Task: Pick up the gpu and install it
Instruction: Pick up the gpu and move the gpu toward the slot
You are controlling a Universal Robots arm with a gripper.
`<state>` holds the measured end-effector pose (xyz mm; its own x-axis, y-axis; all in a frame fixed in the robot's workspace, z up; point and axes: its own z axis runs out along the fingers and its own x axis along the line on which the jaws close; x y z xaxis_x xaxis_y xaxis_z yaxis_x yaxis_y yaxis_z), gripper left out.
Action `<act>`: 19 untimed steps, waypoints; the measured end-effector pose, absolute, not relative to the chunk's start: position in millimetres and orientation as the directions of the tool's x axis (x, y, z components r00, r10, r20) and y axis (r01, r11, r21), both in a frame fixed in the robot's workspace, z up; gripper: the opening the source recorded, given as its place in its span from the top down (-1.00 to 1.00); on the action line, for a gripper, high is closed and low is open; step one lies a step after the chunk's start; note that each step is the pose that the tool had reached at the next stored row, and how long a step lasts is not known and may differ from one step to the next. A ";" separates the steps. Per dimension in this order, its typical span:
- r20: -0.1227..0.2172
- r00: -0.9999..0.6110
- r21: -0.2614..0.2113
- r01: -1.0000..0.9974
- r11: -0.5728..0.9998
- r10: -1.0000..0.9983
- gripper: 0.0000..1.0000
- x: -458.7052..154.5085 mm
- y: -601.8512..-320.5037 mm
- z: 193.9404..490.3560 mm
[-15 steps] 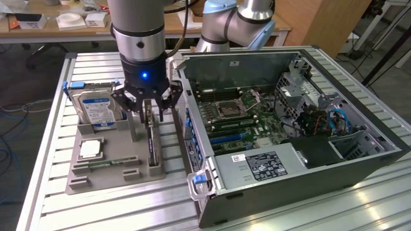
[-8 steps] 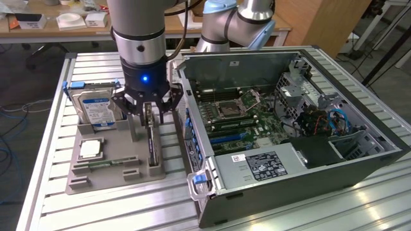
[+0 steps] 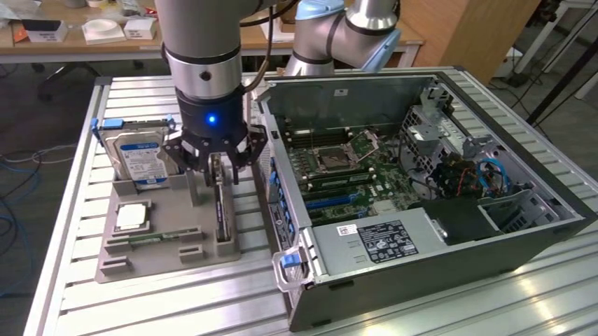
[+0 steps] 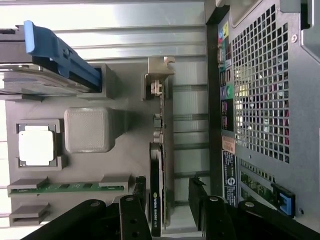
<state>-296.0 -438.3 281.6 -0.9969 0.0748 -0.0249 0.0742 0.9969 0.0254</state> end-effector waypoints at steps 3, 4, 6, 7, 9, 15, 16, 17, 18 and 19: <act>-0.025 -0.997 0.025 0.074 0.997 0.075 0.06 -296.0 -440.2 280.5; -0.025 -0.997 0.025 0.074 0.997 0.075 0.06 -296.0 -440.8 280.1; -0.025 -0.997 0.025 0.074 0.997 0.075 0.06 -296.0 -442.1 279.1; -0.025 -0.997 0.025 0.074 0.997 0.075 0.06 -296.0 -442.7 278.7; -0.025 -0.997 0.025 0.074 0.997 0.075 0.06 -296.0 -444.1 277.8; -0.025 -0.997 0.025 0.074 0.997 0.075 0.06 -296.7 -447.7 271.0; -0.025 -0.997 0.025 0.074 0.997 0.075 0.06 -297.0 -447.8 269.2; -0.025 -0.997 0.025 0.074 0.997 0.075 0.06 -297.3 -447.8 267.4; -0.025 -0.997 0.025 0.074 0.997 0.075 0.06 -297.7 -447.8 265.6; -0.025 -0.997 0.025 0.074 0.997 0.075 0.06 -298.3 -447.8 263.8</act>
<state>-298.3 -447.8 263.8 -0.9969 0.0749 -0.0249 0.0742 0.9969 0.0247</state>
